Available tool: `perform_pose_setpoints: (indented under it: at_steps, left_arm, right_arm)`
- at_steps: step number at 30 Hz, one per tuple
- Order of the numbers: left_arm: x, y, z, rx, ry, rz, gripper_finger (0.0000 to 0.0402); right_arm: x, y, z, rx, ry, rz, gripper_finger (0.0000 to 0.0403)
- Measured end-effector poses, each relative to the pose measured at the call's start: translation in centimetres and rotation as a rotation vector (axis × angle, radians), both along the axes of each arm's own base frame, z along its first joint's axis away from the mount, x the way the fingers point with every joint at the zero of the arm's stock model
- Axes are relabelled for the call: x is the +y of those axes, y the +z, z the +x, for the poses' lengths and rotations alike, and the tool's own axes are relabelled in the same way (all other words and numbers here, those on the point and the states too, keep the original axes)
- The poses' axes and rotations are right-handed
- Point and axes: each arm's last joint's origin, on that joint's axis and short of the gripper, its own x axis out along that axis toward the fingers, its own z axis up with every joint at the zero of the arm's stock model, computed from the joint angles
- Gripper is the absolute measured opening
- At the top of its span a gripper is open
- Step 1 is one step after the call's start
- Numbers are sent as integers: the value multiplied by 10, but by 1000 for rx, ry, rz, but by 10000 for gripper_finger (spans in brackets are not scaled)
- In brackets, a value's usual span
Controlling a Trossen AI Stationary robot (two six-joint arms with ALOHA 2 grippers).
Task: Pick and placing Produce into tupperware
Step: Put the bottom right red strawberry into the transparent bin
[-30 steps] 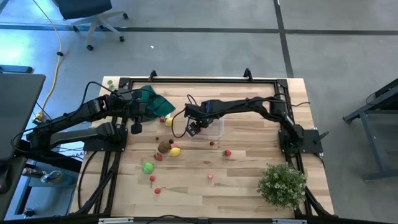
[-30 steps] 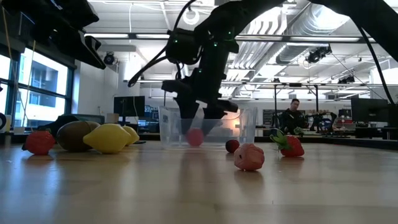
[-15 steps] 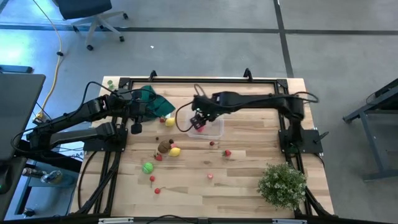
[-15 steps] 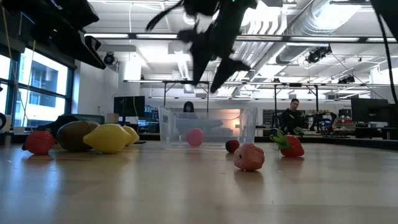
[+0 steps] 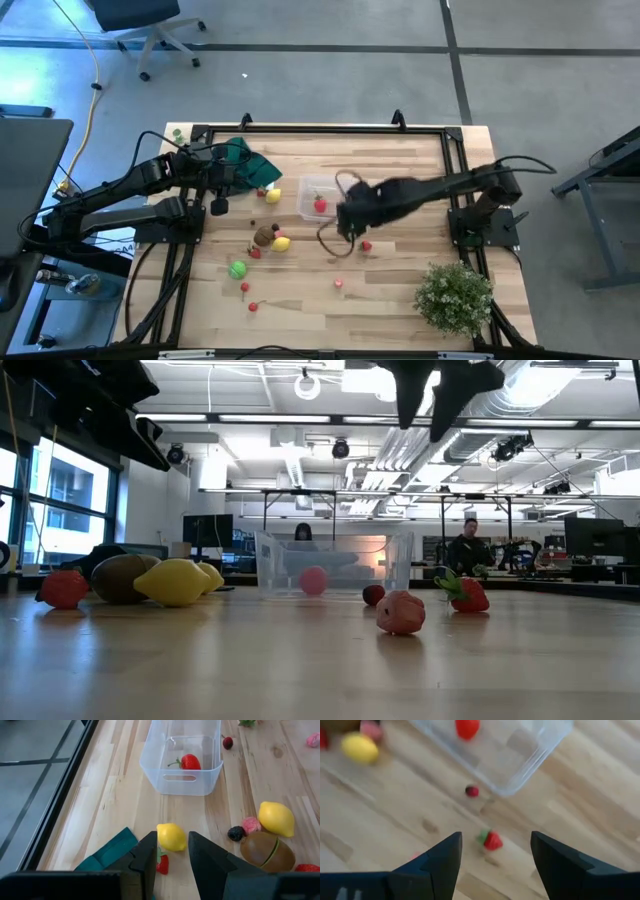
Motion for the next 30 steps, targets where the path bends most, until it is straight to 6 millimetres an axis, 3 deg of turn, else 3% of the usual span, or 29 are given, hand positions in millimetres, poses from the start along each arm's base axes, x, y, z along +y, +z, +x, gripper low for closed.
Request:
perform_pose_setpoints:
  at_steps: [8, 17, 22, 30]
  left_arm:
    - [0, 0, 0, 0, 0, 0, 99]
    - [0, 0, 0, 0, 0, 0, 99]
    - [0, 0, 0, 0, 0, 0, 99]
    - [0, 0, 0, 0, 0, 0, 99]
  right_arm:
    - [36, -32, 11, 130, 309, -73, 229]
    - [61, -33, 4, 137, 600, -182, 229]
    - [68, -56, -30, -3, 680, -115, 229]
    - [42, -80, -93, -245, 711, -89, 229]
